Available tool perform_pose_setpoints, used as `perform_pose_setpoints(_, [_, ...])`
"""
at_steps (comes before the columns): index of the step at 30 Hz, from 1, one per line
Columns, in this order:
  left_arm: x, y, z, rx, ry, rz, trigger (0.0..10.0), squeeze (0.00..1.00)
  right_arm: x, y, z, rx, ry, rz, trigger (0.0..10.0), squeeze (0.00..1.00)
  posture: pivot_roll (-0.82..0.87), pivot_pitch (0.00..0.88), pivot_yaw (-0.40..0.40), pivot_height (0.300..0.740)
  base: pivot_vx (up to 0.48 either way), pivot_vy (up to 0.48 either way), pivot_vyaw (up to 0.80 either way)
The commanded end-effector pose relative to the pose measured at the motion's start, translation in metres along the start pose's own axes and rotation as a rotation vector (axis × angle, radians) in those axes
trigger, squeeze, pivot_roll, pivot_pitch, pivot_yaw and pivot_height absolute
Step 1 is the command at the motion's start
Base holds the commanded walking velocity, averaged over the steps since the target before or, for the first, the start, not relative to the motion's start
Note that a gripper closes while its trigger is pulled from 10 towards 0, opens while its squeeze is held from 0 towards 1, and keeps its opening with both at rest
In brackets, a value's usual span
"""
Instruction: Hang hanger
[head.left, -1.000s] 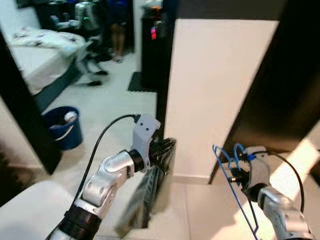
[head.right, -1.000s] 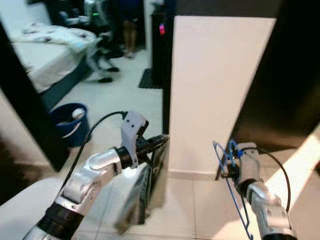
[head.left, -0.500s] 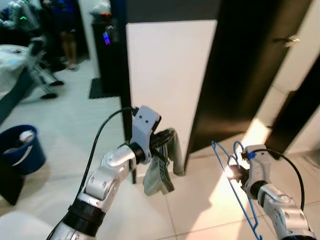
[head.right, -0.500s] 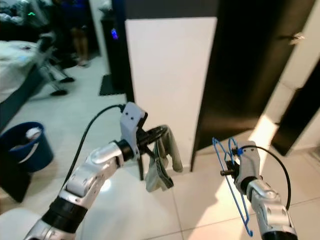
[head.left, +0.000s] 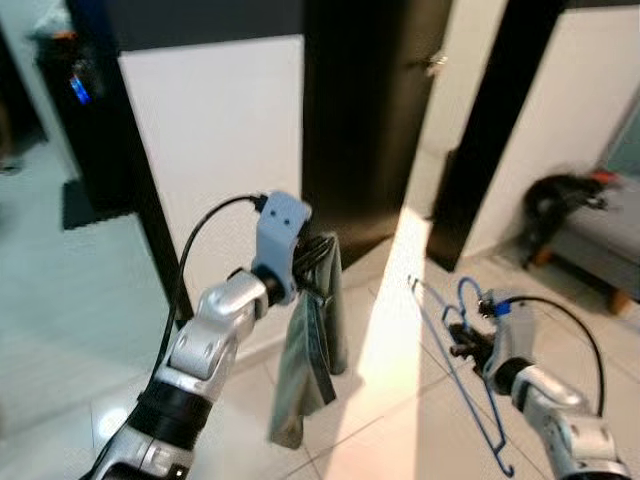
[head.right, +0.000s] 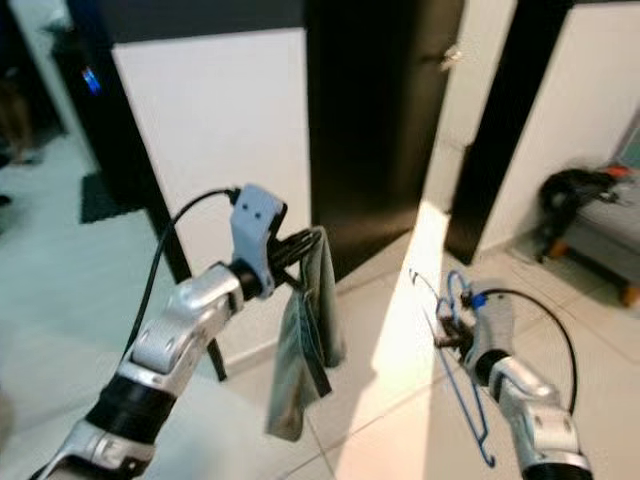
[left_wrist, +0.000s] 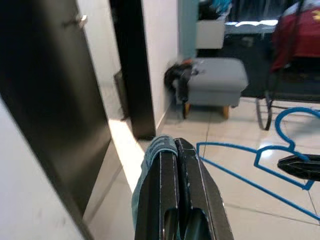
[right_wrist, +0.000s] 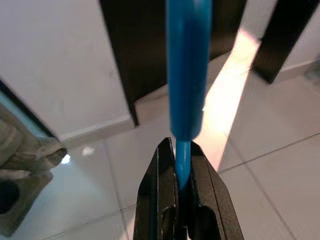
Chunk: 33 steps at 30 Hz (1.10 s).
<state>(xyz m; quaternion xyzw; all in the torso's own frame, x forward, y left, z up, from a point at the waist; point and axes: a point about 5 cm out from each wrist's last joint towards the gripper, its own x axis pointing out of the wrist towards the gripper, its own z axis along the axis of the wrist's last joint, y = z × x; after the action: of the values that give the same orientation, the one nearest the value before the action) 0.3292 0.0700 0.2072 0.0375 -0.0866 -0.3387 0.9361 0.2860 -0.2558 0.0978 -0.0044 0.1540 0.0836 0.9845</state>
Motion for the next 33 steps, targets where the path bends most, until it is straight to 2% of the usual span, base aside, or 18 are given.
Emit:
perform_pose_setpoints(1, [-0.001, 0.004, -0.005, 0.007, 0.035, 0.029, 10.0, 0.0, 0.001, 0.007, -0.002, 0.021, -0.008, 0.035, 10.0, 0.0, 0.18, 0.0, 0.008, 0.74, 0.0, 0.0, -0.8])
perform_pose_setpoints(5, [0.0, 0.008, -0.005, 0.013, 0.038, 0.045, 10.0, 0.0, 0.002, 0.009, 0.002, 0.03, -0.028, 0.05, 10.0, 0.0, 0.18, 0.0, 0.01, 0.74, 0.0, 0.0, -0.8])
perform_pose_setpoints(9, [0.002, 0.019, 0.004, 0.017, 0.022, 0.104, 10.0, 0.0, 0.001, 0.021, 0.017, 0.053, -0.11, 0.154, 10.0, 0.0, 0.19, 0.0, 0.008, 0.74, 0.0, 0.0, -0.8])
perform_pose_setpoints(11, [0.002, 0.019, 0.004, 0.017, 0.022, 0.104, 10.0, 0.0, 0.001, 0.021, 0.017, 0.053, -0.11, 0.154, 10.0, 0.0, 0.19, 0.0, 0.008, 0.74, 0.0, 0.0, -0.8])
perform_pose_setpoints(14, [0.005, 0.024, 0.015, 0.026, 0.002, 0.125, 10.0, 0.0, -0.005, 0.029, 0.028, 0.055, -0.17, 0.239, 10.0, 0.0, 0.18, 0.0, 0.009, 0.74, 0.0, 0.0, -0.8])
perform_pose_setpoints(20, [0.006, 0.027, 0.02, 0.057, 0.0, 0.131, 10.0, 0.0, -0.009, 0.031, 0.037, 0.066, -0.214, 0.278, 10.0, 0.0, 0.17, 0.0, 0.013, 0.74, 0.0, 0.0, -0.8])
perform_pose_setpoints(21, [0.007, 0.03, 0.021, 0.093, 0.017, 0.143, 10.0, 0.0, -0.013, 0.033, 0.041, 0.065, -0.231, 0.307, 10.0, 0.0, 0.17, 0.0, 0.015, 0.74, 0.0, 0.0, 0.0])
perform_pose_setpoints(25, [0.007, 0.033, 0.022, 0.114, 0.031, 0.157, 10.0, 0.0, -0.016, 0.034, 0.044, 0.06, -0.241, 0.334, 10.0, 0.0, 0.17, 0.0, 0.015, 0.74, 0.0, 0.0, 0.0])
perform_pose_setpoints(26, [0.006, 0.037, 0.021, 0.134, 0.059, 0.18, 10.0, 0.0, -0.021, 0.034, 0.046, 0.044, -0.242, 0.358, 10.0, 0.0, 0.17, 0.0, 0.016, 0.74, 0.0, 0.0, 0.0])
perform_pose_setpoints(27, [0.005, 0.043, 0.019, 0.129, 0.097, 0.226, 10.0, 0.0, -0.026, 0.03, 0.047, 0.02, -0.233, 0.372, 10.0, 0.0, 0.17, 0.0, 0.017, 0.74, 0.0, 0.0, 0.0])
perform_pose_setpoints(28, [0.005, 0.043, 0.019, 0.129, 0.097, 0.226, 10.0, 0.0, -0.026, 0.03, 0.047, 0.02, -0.233, 0.372, 10.0, 0.0, 0.17, 0.0, 0.017, 0.74, 0.0, 0.0, 0.0])
perform_pose_setpoints(29, [0.004, 0.049, 0.017, 0.099, 0.127, 0.274, 10.0, 0.0, -0.032, 0.025, 0.048, 0.001, -0.224, 0.383, 10.0, 0.0, 0.17, 0.0, 0.017, 0.74, 0.0, 0.0, 0.0])
perform_pose_setpoints(33, [0.003, 0.052, 0.015, 0.077, 0.145, 0.305, 10.0, 0.0, -0.035, 0.022, 0.048, -0.01, -0.218, 0.389, 10.0, 0.0, 0.17, 0.0, 0.017, 0.74, 0.0, 0.0, 0.0])
